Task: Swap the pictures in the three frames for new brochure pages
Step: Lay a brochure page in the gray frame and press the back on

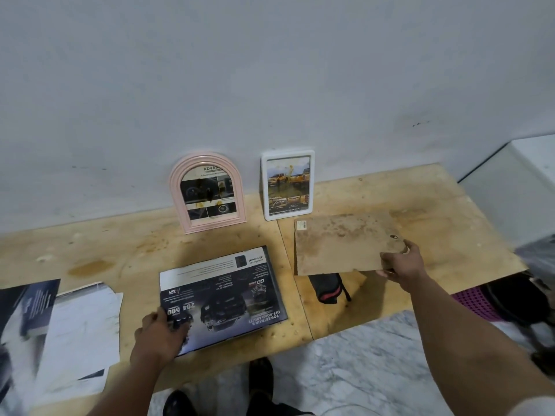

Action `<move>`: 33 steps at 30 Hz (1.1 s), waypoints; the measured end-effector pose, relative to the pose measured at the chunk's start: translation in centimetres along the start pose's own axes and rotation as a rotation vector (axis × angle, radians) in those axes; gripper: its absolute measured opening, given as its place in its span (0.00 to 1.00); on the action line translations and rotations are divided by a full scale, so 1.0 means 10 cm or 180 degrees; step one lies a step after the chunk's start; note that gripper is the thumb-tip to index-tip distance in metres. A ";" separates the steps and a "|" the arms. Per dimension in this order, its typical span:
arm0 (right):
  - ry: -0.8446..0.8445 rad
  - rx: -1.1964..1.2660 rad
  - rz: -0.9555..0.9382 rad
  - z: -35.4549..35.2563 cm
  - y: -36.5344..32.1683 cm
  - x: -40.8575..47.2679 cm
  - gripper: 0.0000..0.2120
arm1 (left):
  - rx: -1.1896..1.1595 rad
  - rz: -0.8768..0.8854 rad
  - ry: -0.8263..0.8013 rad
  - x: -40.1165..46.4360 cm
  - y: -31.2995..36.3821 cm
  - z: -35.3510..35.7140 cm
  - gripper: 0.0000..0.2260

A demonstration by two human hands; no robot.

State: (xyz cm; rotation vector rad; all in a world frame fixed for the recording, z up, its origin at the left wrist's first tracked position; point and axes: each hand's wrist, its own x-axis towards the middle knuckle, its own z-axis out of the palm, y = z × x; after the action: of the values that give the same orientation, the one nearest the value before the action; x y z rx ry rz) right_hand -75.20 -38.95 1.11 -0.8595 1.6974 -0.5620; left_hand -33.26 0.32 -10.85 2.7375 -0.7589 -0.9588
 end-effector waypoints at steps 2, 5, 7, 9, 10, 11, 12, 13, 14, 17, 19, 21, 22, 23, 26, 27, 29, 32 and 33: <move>-0.0010 0.0274 -0.0061 0.00 0.02 -0.08 0.34 | -0.0054 -0.0047 -0.0026 -0.02 0.00 -0.05 0.32; -0.0129 0.0510 -0.0180 0.07 0.03 -0.26 0.33 | -0.0209 -0.0099 -0.0073 -0.08 0.04 -0.12 0.34; -0.0264 0.0434 -0.0246 0.19 0.04 -0.44 0.32 | -0.0400 -0.0057 -0.0091 -0.12 0.05 -0.15 0.34; -0.0429 0.0340 -0.0303 0.37 0.11 -0.62 0.30 | -0.0593 0.0012 -0.0100 -0.16 0.05 -0.16 0.33; -0.0503 0.0318 -0.0312 0.48 0.17 -0.71 0.30 | -0.0694 0.0044 -0.0109 -0.17 0.05 -0.18 0.32; -0.0583 0.0300 -0.0314 0.61 0.24 -0.82 0.30 | -0.0783 0.0070 -0.0118 -0.19 0.05 -0.19 0.32; -0.0662 0.0276 -0.0320 0.74 0.33 -0.90 0.29 | -0.0846 0.0094 -0.0127 -0.20 0.05 -0.21 0.31; -0.0751 0.0264 -0.0335 0.88 0.41 -0.99 0.29 | -0.0876 0.0092 -0.0135 -0.20 0.05 -0.22 0.30; -0.0852 0.0232 -0.0372 1.02 0.49 -1.08 0.29 | -0.0891 0.0082 -0.0141 -0.21 0.05 -0.23 0.30; -0.1077 0.0001 -0.0538 1.42 0.69 -1.34 0.29 | -0.0955 0.0066 -0.0163 -0.17 0.00 -0.23 0.29; -0.1157 -0.0122 -0.0529 1.64 0.83 -1.42 0.30 | -0.0941 0.0120 -0.0167 -0.15 -0.03 -0.22 0.30; -0.1134 -0.0259 -0.0572 1.82 0.98 -1.45 0.31 | -0.0951 0.0135 -0.0172 -0.15 -0.05 -0.21 0.28; -0.1082 -0.0334 -0.0627 1.89 1.04 -1.45 0.31 | -0.0938 0.0144 -0.0184 -0.14 -0.05 -0.20 0.28; -0.1030 -0.0410 -0.0691 1.95 1.10 -1.46 0.31 | -0.0924 0.0141 -0.0205 -0.14 -0.06 -0.19 0.28; -0.0902 -0.0612 -0.0808 2.11 1.23 -1.49 0.32 | -0.0858 0.0121 -0.0322 -0.12 -0.10 -0.20 0.32; -0.0867 -0.0675 -0.0847 2.15 1.25 -1.51 0.33 | -0.0837 0.0115 -0.0370 -0.11 -0.11 -0.21 0.33; -0.0759 -0.0914 -0.0912 2.20 1.29 -1.53 0.34 | -0.0717 0.0116 -0.0446 -0.10 -0.11 -0.24 0.34; -0.0649 -0.1436 -0.0969 2.21 1.33 -1.58 0.33 | -0.0490 0.0111 -0.0566 -0.10 -0.10 -0.26 0.37; -0.0593 -0.1627 -0.1044 2.21 1.34 -1.59 0.33 | -0.0440 0.0121 -0.0590 -0.10 -0.10 -0.26 0.37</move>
State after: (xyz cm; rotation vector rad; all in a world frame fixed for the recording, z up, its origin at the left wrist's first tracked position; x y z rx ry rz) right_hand -55.37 -16.92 -5.46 -1.5269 1.5570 -0.2473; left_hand -31.97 1.59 -8.52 2.5330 -0.7397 -1.2210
